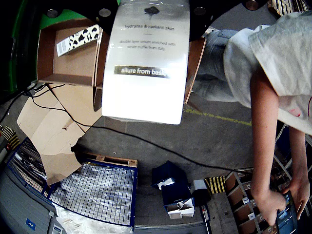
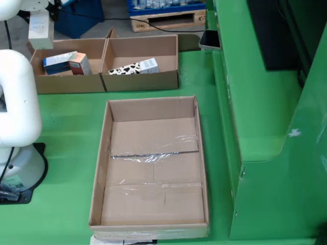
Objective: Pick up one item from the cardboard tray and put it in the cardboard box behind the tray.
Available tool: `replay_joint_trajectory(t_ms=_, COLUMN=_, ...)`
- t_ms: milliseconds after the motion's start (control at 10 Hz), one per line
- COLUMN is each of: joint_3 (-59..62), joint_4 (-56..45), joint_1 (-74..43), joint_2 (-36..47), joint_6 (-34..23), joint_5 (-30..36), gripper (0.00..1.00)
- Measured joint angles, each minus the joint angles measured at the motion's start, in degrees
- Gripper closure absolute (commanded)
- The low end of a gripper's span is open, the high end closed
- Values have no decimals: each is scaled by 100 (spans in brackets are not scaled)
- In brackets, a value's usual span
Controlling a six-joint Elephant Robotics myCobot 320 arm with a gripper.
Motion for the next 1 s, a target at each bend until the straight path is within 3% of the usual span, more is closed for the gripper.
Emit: replay_joint_trajectory(t_ms=1000, joint_3=0, joint_4=1732, joint_1=-342, joint_2=-923, joint_6=-167, joint_5=97, gripper=100)
